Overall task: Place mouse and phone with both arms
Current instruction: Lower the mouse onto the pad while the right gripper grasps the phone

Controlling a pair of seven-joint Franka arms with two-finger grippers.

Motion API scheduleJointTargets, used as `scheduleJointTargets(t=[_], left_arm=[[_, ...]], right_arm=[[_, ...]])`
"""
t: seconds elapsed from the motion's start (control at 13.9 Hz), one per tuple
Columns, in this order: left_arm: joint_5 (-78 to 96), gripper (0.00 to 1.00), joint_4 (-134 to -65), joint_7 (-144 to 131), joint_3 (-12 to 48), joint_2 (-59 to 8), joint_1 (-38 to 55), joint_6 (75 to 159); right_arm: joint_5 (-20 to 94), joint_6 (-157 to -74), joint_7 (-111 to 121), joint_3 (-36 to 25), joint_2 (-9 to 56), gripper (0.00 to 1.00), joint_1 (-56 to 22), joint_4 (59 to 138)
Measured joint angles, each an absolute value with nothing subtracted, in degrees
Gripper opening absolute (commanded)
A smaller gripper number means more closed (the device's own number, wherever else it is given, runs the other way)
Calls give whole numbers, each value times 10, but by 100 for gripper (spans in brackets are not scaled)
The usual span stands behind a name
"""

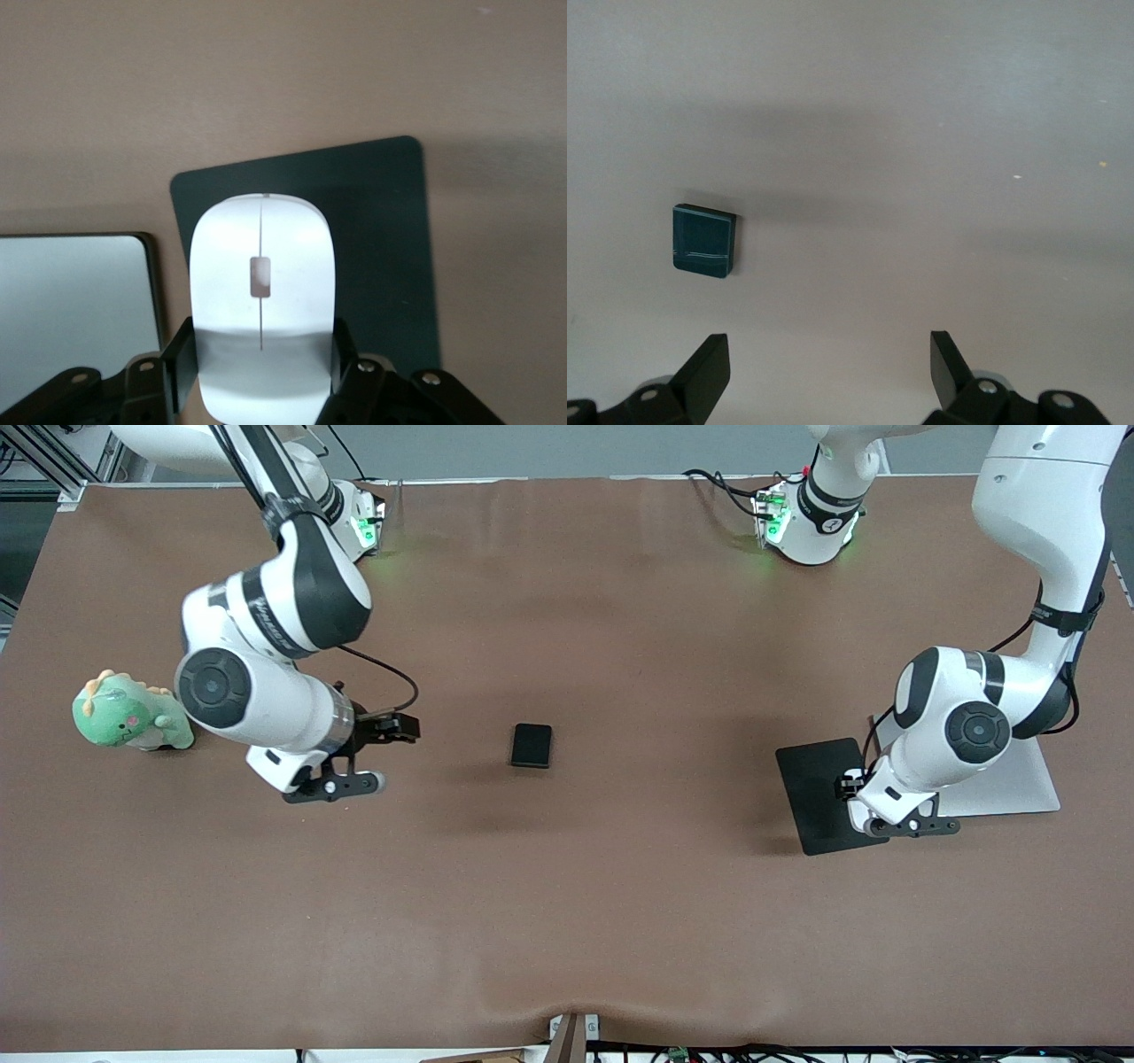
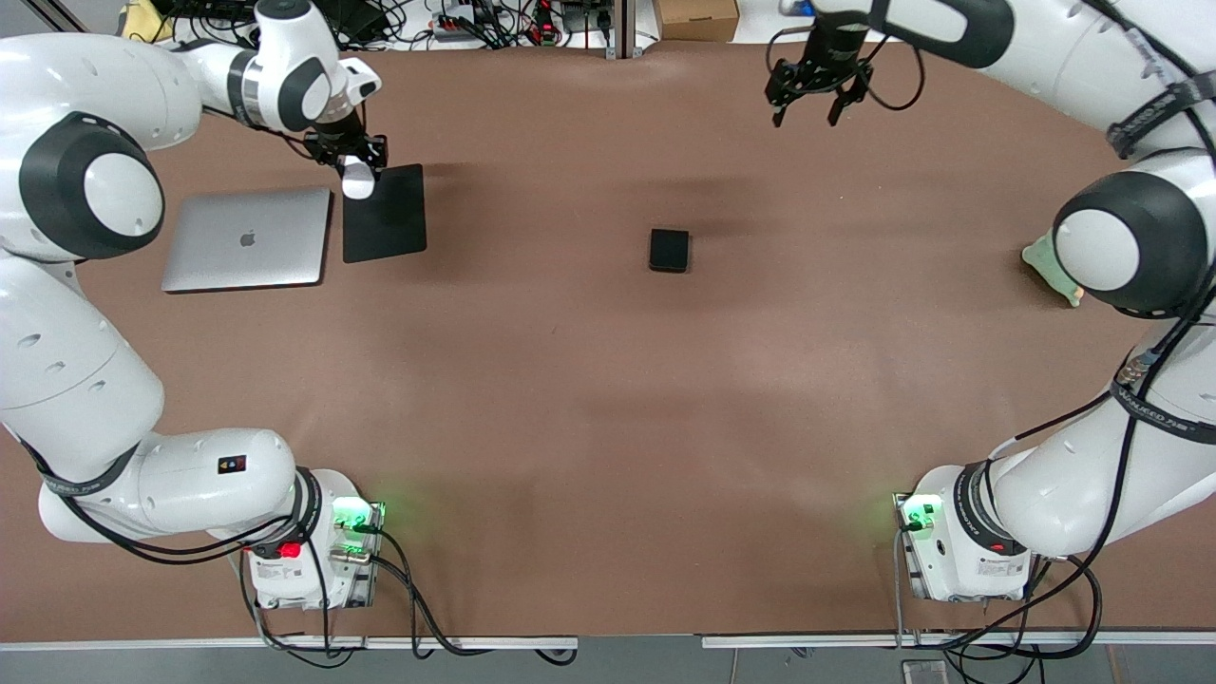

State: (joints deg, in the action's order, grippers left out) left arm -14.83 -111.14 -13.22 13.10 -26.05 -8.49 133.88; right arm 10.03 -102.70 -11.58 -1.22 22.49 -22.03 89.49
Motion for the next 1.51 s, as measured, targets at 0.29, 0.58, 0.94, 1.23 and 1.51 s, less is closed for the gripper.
scheduleJointTargets(t=[0.29, 0.58, 0.94, 1.23, 1.51], left_arm=[[-148, 47, -1118, -130, 136, -287, -87, 1390], [-148, 47, -1119, -109, 136, -322, -89, 1422], [-148, 47, -1119, -106, 138, -325, -90, 1424], [-148, 49, -1126, -106, 139, -325, -90, 1424], [-148, 100, -1133, -106, 140, -322, -90, 1424]], right_arm=[[102, -1076, -158, -12, 272, 100, -273, 895], [102, -1101, -184, -12, 306, 100, -300, 895], [102, -1187, -257, -11, 363, 100, -348, 895], [102, -1245, -271, -12, 405, 100, -374, 895], [102, -1261, -293, -12, 419, 100, -379, 894]])
